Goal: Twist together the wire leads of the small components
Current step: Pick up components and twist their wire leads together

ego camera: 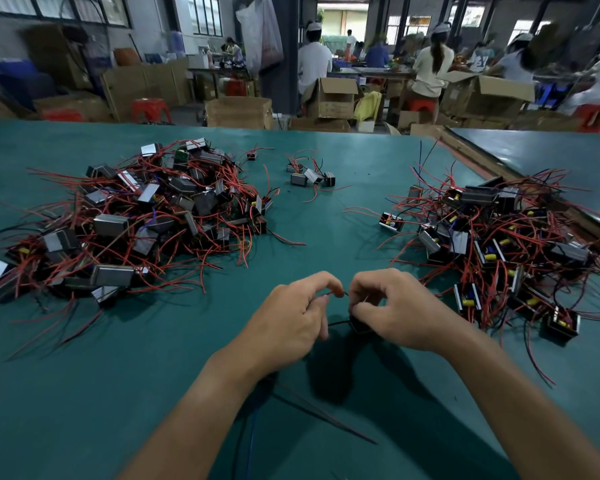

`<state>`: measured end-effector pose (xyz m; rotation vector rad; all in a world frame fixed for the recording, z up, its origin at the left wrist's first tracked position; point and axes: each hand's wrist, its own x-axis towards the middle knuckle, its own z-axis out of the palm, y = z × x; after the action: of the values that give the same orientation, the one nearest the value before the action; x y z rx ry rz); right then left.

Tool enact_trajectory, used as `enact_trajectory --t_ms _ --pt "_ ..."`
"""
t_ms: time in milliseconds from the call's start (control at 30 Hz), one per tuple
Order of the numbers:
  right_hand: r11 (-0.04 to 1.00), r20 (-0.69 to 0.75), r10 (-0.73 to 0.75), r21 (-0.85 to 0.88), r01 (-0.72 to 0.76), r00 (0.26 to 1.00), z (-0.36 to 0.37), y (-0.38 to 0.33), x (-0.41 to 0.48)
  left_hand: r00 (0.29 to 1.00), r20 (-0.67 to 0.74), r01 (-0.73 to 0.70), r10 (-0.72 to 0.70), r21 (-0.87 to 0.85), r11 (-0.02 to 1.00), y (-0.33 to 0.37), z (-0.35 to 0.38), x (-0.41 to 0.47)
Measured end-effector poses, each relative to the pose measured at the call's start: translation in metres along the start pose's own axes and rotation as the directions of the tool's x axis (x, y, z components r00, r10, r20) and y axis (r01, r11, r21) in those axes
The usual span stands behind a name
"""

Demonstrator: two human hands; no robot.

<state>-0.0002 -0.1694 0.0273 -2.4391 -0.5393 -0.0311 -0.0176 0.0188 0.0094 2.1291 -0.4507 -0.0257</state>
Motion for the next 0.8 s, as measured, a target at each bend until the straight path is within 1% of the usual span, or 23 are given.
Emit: enact_trajectory --t_ms 100,233,333,500,633,733,800 --pt "1.000 -0.014 -0.002 0.013 0.003 1.000 0.001 -0.002 -0.001 1.000 0.018 0.025 -0.026 0.044 0.999 -0.001 0.000 -0.001" --pt "0.999 -0.036 0.015 0.042 -0.013 0.999 0.001 -0.002 -0.002 0.997 0.047 0.064 -0.063 -0.002 0.998 0.003 0.000 -0.003" --pt "0.998 -0.050 0.023 0.053 -0.020 0.998 0.001 -0.001 -0.002 0.996 0.059 0.059 -0.060 0.011 0.998 0.008 0.001 -0.005" --pt "0.998 -0.095 0.028 0.055 -0.022 0.995 0.001 0.000 0.000 0.999 0.012 0.034 -0.035 0.055 0.998 0.012 0.007 -0.006" --pt "0.999 -0.137 0.019 0.038 -0.014 0.990 0.002 0.002 0.002 0.997 -0.057 0.055 -0.049 0.108 0.993 0.010 0.013 -0.003" --pt "0.999 -0.173 0.012 0.045 -0.004 0.985 0.002 0.002 0.002 0.995 -0.086 0.055 -0.046 0.108 0.993 0.008 0.015 -0.002" --pt "0.999 -0.170 0.007 0.049 0.001 0.985 0.002 0.003 0.002 0.995 -0.094 0.047 -0.038 0.097 0.994 0.006 0.015 -0.002"
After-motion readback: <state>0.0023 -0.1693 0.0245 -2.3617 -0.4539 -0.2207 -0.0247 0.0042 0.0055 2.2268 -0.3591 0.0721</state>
